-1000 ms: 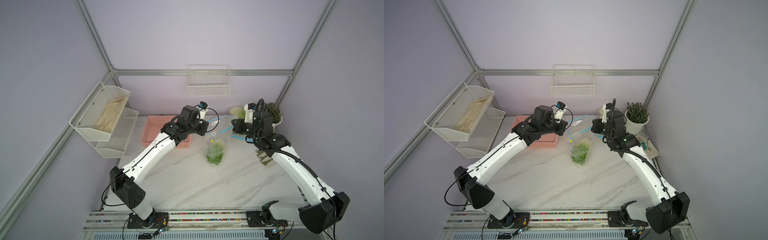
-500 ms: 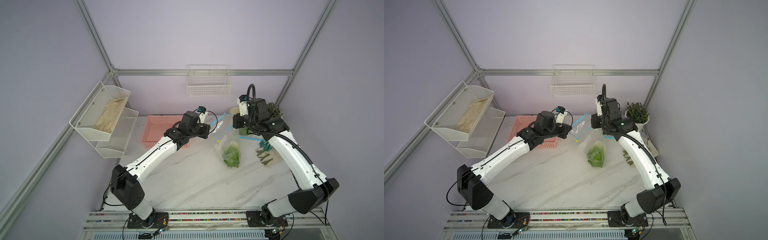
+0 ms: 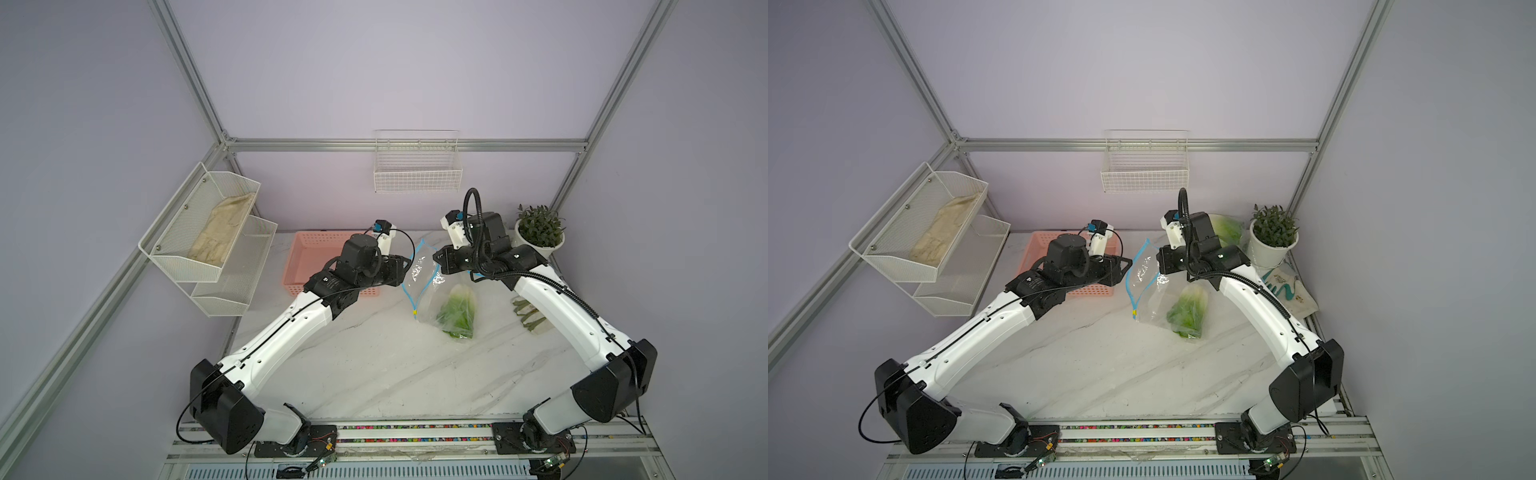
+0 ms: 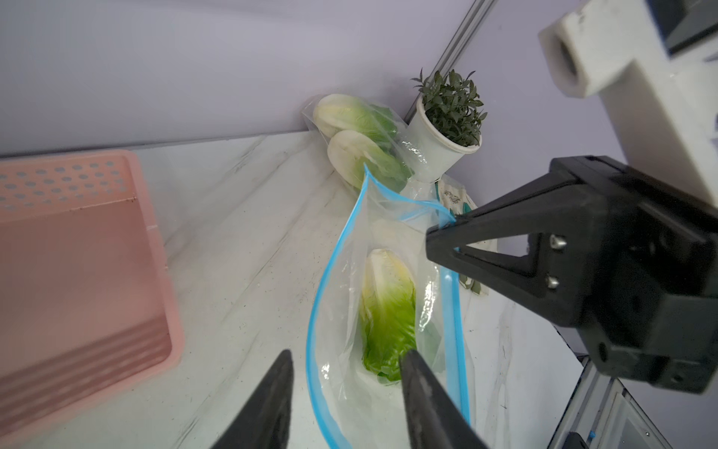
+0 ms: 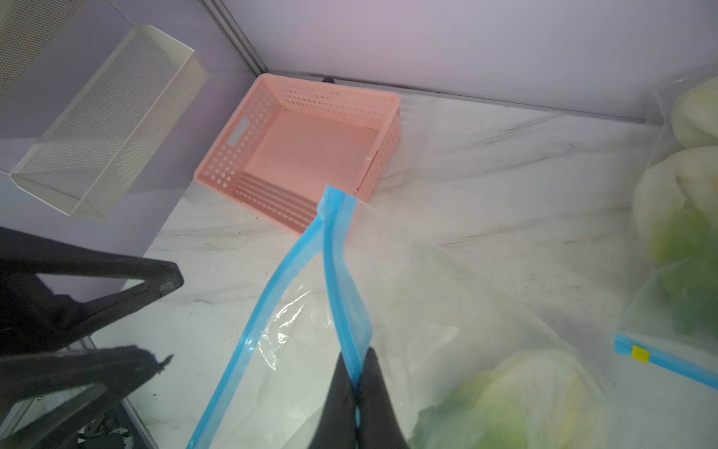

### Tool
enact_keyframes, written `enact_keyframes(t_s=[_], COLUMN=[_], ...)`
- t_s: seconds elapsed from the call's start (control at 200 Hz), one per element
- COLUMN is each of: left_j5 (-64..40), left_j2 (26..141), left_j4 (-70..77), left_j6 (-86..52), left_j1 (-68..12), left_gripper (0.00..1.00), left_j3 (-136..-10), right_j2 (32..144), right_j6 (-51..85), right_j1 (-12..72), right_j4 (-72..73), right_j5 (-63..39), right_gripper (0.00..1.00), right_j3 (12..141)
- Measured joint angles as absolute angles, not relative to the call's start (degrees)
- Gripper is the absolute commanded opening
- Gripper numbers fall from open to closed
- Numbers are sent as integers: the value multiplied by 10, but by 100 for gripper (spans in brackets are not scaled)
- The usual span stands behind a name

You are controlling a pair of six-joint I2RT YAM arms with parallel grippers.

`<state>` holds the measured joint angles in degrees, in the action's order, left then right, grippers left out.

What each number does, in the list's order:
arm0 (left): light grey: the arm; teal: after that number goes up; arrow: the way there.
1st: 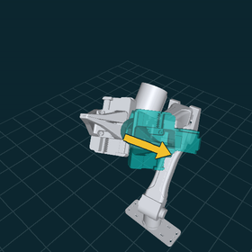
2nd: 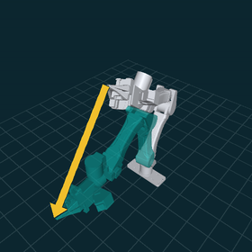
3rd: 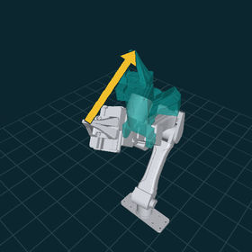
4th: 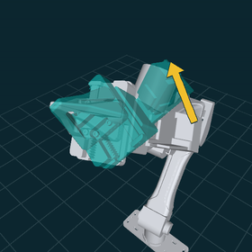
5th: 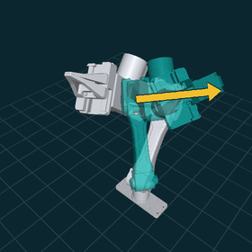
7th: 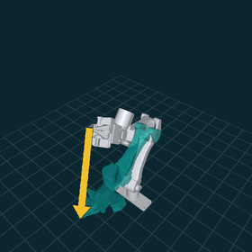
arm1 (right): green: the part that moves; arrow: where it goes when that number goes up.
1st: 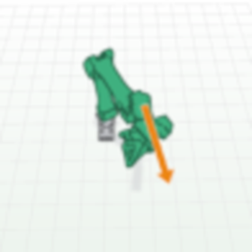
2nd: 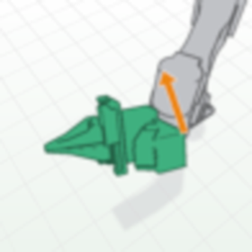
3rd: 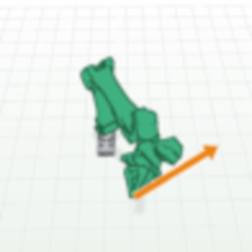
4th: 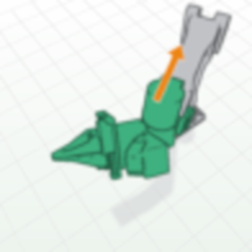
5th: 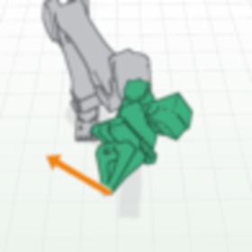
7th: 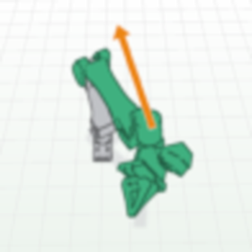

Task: Open the zip-top bag and take out the chinese cabbages
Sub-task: Open the zipper of the food storage bag at the center of the board.

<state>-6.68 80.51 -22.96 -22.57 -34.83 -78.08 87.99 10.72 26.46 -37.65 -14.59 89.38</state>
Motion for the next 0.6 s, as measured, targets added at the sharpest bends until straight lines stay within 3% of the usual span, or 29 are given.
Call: enact_keyframes(t_s=[0.175, 0.6], left_j5=[-105, -143], left_j2=[862, 956], left_j4=[-234, -239], left_j6=[-250, -322], left_j1=[-362, -366], left_gripper=[19, 15], left_j3=[-823, -833], right_j2=[871, 846], right_j6=[120, 183], right_j1=[265, 262], right_j4=[-348, -260], right_j5=[-178, -216], right_gripper=[0, 0], right_j3=[874, 823])
